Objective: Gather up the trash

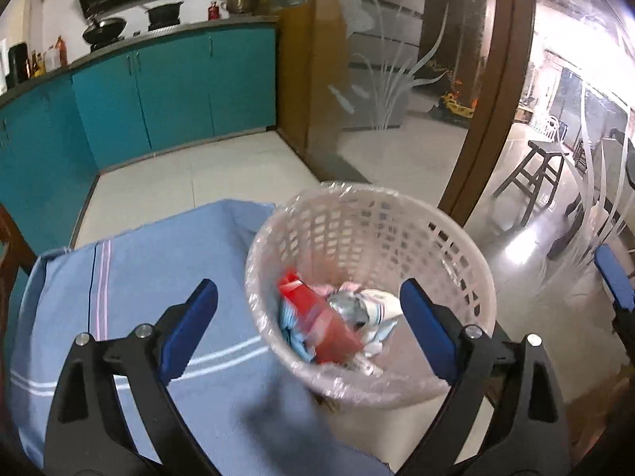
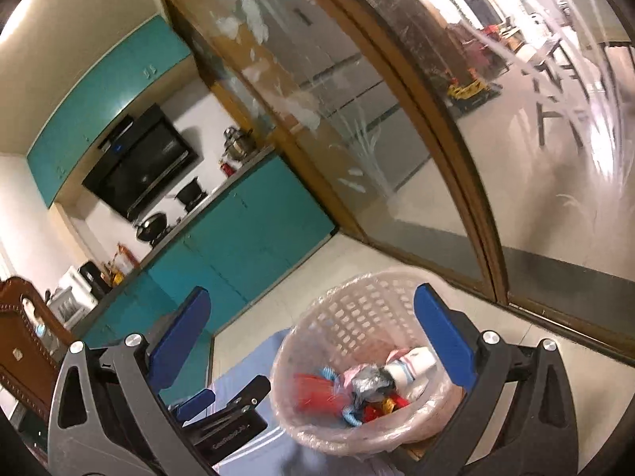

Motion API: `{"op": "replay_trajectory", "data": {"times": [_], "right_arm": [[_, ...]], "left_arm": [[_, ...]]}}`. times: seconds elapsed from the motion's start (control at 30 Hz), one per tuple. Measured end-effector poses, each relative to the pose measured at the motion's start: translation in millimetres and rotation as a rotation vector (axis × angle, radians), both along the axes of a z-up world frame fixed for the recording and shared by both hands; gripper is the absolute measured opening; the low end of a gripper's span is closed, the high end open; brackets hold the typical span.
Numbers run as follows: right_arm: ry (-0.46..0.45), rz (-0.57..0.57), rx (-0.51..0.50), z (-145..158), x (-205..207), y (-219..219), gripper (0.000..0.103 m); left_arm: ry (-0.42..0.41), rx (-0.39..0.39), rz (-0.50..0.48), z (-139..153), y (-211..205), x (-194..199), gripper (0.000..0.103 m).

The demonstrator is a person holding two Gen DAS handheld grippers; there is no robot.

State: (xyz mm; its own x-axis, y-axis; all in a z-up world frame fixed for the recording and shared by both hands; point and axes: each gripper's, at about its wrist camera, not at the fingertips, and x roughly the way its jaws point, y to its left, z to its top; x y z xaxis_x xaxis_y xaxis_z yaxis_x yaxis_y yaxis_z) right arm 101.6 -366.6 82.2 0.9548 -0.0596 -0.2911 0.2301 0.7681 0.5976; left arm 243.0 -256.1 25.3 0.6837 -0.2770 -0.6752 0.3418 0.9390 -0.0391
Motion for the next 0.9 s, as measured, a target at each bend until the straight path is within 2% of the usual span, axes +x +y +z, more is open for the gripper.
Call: {"op": "replay_trajectory", "data": {"times": [0.17, 0.27, 0.33, 0.5, 0.6, 0.7, 0.77, 0.9], "right_arm": [[0.034, 0.089, -0.057, 2, 12, 27, 0.100], [0.079, 0.168, -0.114, -1, 21, 56, 0.100], [0.105, 0.226, -0.150, -3, 24, 80, 0.100], [0.157, 0.403, -0.329, -9, 25, 164, 0.100], [0.219, 0.502, -0.405, -25, 22, 209, 0.100], [0.255, 0.560, -0.435, -37, 18, 234, 0.100], [0.256, 0.569, -0.462, -41, 12, 246, 0.100], [0.265, 0.563, -0.476, -45, 11, 251, 0.100]], "left_arm": [[-0.018, 0.029, 0.071, -6, 60, -33, 0.098], [-0.028, 0.035, 0.145, -10, 118, -55, 0.099], [-0.038, 0.042, 0.198, -13, 156, -73, 0.099], [-0.031, 0.035, 0.332, -21, 237, -108, 0.100], [-0.018, 0.030, 0.386, -28, 259, -118, 0.100], [0.010, 0.041, 0.419, -34, 268, -120, 0.100], [0.032, 0.019, 0.407, -36, 269, -118, 0.100], [0.020, 0.022, 0.409, -32, 267, -120, 0.100]]}}
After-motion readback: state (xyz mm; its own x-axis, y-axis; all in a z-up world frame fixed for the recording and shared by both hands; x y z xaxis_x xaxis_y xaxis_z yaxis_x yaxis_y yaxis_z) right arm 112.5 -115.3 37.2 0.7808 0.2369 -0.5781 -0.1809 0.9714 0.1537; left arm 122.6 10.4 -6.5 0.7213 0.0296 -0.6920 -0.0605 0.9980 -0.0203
